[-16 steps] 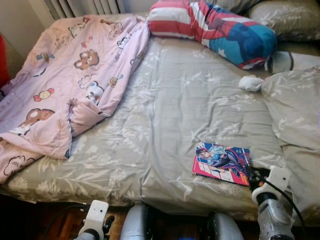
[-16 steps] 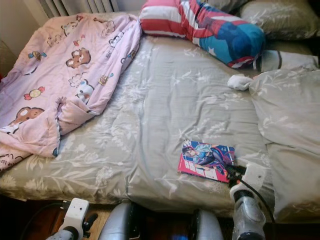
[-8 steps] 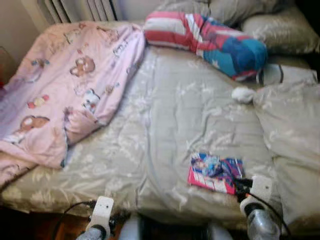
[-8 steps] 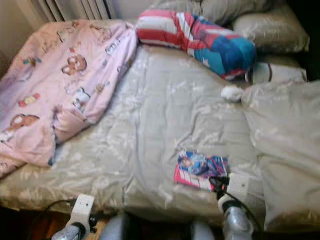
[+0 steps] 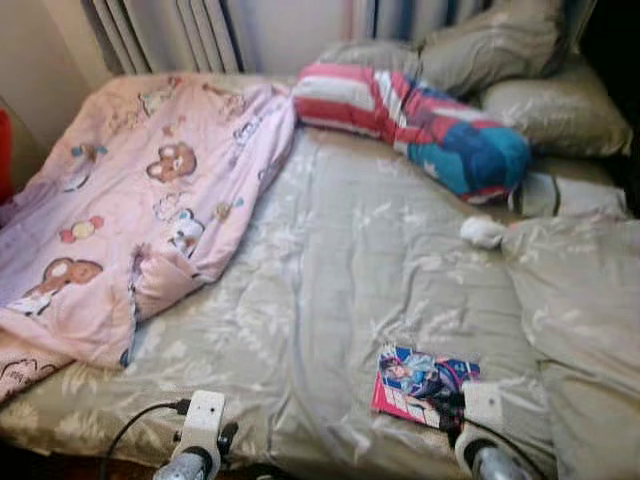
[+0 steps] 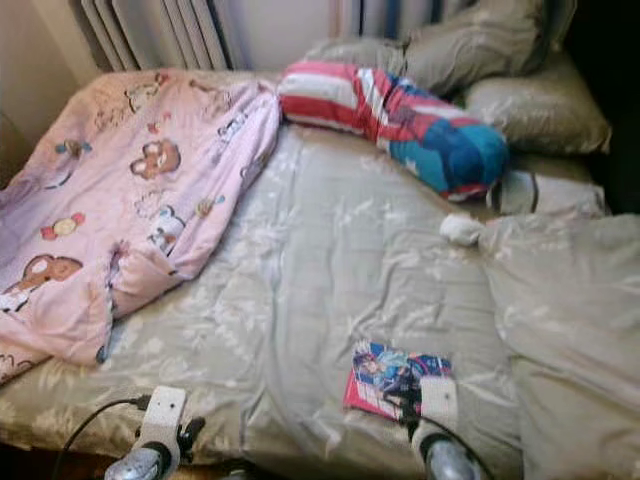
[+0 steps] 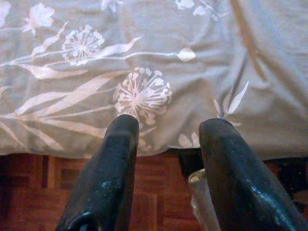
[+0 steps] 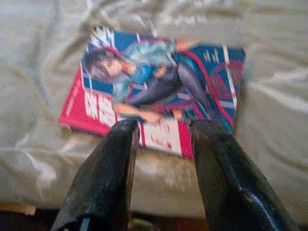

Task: Clean up the room

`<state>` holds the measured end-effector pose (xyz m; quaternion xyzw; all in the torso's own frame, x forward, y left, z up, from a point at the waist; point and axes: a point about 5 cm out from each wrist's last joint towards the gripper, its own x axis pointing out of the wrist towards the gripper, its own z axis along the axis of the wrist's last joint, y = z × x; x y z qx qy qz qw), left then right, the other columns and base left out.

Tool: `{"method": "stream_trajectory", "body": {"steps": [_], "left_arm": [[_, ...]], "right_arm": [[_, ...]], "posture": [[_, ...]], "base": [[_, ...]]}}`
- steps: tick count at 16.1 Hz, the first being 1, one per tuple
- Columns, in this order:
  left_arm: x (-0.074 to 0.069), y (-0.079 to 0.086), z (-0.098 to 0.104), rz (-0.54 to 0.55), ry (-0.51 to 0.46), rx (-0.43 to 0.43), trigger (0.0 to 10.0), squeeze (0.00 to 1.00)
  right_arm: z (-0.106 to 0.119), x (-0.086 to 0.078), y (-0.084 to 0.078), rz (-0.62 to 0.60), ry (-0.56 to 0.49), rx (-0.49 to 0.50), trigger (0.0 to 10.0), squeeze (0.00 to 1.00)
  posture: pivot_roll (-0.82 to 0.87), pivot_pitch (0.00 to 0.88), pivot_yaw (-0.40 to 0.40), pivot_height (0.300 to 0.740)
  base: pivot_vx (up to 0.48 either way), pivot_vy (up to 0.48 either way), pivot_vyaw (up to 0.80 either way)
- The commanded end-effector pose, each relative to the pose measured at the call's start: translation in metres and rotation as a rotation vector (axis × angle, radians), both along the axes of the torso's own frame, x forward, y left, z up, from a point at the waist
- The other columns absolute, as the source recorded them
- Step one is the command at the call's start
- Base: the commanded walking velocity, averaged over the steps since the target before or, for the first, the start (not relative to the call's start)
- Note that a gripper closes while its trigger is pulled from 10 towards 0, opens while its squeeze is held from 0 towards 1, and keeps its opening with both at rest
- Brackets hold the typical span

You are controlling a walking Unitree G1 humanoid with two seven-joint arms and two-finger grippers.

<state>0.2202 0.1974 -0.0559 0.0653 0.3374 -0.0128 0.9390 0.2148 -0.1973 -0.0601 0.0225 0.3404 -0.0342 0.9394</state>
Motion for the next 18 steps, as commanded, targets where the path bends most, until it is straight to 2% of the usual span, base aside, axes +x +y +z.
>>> {"method": "stream_trajectory", "body": {"steps": [1, 2, 5, 8, 11, 13, 16, 18], "left_arm": [[-0.012, 0.003, -0.008, 0.036, 0.055, -0.009, 10.0, 0.00], [-0.012, 0.002, -0.009, 0.027, 0.067, -0.005, 10.0, 0.00], [-0.011, 0.004, -0.008, 0.049, 0.069, -0.016, 10.0, 0.00], [-0.011, 0.006, -0.008, 0.057, 0.072, -0.018, 10.0, 0.00], [-0.011, 0.008, -0.008, 0.055, 0.075, -0.012, 10.0, 0.00], [-0.011, 0.008, -0.008, 0.051, 0.077, -0.010, 10.0, 0.00], [-0.010, 0.010, -0.007, 0.049, 0.074, -0.007, 10.0, 0.00], [-0.010, 0.011, -0.007, 0.049, 0.074, -0.005, 10.0, 0.00]], "right_arm": [[-0.010, -0.015, -0.001, -0.032, 0.064, 0.010, 10.0, 0.00], [-0.014, -0.022, -0.001, -0.027, 0.106, -0.001, 10.0, 0.00], [-0.019, -0.029, 0.004, 0.010, 0.136, -0.009, 10.0, 0.00], [-0.023, -0.038, 0.005, -0.011, 0.154, 0.000, 10.0, 0.00], [-0.024, -0.040, 0.005, -0.051, 0.152, 0.030, 10.0, 0.00], [-0.023, -0.040, 0.005, -0.034, 0.150, 0.019, 10.0, 0.00], [-0.021, -0.037, 0.004, -0.048, 0.128, 0.020, 10.0, 0.00], [-0.021, -0.037, 0.002, -0.073, 0.126, 0.031, 10.0, 0.00]], "posture": [[0.04, 0.092, 0.024, 0.740], [0.04, 0.083, 0.025, 0.740], [0.04, 0.070, 0.027, 0.740], [0.04, 0.057, 0.040, 0.740], [0.04, 0.052, 0.044, 0.740], [0.04, 0.048, 0.045, 0.740], [0.05, 0.041, 0.047, 0.740], [0.05, 0.036, 0.047, 0.740]], "base": [[0.000, 0.000, 0.00], [0.000, 0.000, 0.00], [0.000, 0.000, 0.00], [0.000, 0.082, 0.68], [0.000, 0.353, 0.00], [0.000, 0.418, 0.00], [0.000, 0.439, 0.65], [0.000, 0.439, 0.00]]}}
